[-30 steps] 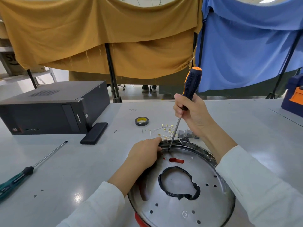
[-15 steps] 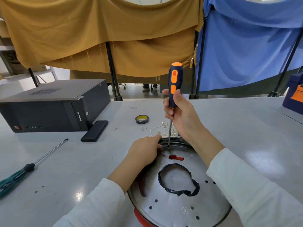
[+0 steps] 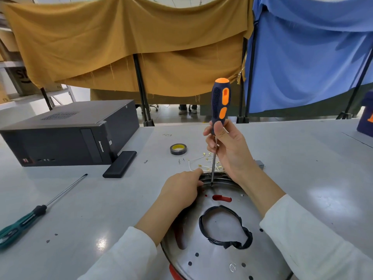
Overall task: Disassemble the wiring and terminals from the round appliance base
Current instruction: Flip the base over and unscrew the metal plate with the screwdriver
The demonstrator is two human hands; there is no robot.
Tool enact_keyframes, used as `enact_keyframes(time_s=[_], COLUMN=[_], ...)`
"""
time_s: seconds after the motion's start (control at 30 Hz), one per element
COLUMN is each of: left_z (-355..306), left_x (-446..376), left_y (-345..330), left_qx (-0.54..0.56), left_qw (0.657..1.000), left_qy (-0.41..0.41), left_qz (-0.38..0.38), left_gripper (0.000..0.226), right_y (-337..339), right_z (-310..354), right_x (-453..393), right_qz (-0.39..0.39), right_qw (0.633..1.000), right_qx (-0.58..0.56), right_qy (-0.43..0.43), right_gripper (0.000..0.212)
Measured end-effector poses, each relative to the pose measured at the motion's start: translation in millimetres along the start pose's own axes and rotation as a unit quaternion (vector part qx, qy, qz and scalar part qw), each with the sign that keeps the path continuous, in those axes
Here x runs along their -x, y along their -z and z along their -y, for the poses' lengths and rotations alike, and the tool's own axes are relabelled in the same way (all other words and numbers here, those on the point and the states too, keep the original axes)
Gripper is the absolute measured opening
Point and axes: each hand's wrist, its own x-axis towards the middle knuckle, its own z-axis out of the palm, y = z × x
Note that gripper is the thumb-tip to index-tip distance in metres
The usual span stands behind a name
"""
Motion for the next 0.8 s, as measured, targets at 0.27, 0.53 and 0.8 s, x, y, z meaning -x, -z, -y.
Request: enact_keyframes(time_s=[0.27, 0.53, 0.8], left_z=[0.4, 0.6, -0.6], left_x=[-0.5, -1.0, -0.1], left_y=[-0.6, -1.1, 1.1], left_qx=[-0.009, -0.014, -0.011], left_qw=[1.000, 1.000, 1.000], left_qy=[-0.007, -0.007, -0.001], left_qz=[-0.009, -0.013, -0.005], left_gripper=[0.012, 0.018, 0.017], right_y=[-3.8, -2.0, -2.7], right_z=[-2.0, -2.8, -2.7], right_x=[2.9, 3.5, 3.8], right_qz=[0.037, 0.028, 0.041], right_qw=[0.998, 0.999, 0.998], right_qx=[0.015, -0.012, 0.006], right_qy=[-0.047, -0.036, -0.050], right_gripper=[0.038, 0.023, 0.033])
